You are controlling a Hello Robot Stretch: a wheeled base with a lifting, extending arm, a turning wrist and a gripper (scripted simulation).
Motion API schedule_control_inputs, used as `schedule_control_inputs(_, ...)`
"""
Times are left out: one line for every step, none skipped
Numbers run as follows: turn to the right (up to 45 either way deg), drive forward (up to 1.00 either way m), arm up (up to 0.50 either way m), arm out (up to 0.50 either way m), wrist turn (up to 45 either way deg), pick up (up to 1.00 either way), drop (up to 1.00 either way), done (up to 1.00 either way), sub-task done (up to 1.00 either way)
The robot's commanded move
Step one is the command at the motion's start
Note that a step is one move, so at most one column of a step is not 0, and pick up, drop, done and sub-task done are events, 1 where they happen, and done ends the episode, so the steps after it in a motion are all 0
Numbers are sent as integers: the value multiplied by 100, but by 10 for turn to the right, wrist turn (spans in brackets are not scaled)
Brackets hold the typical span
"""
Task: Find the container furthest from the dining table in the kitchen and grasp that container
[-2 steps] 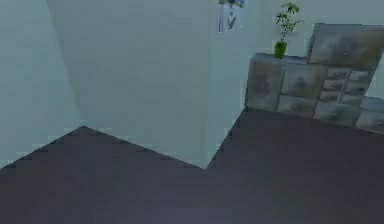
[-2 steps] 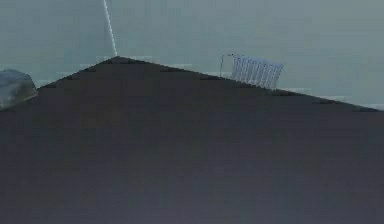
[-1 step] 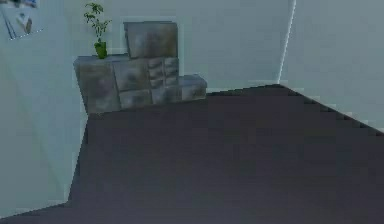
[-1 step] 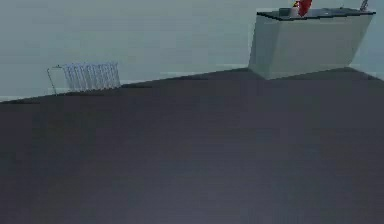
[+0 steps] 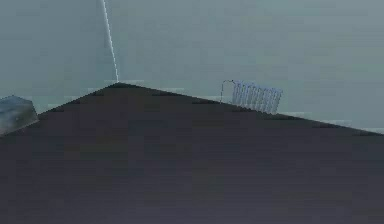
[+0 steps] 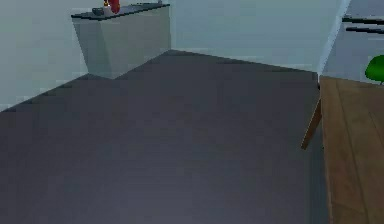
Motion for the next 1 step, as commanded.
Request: schedule_control_inputs(120,0,0,0,0,0,0,0,0)
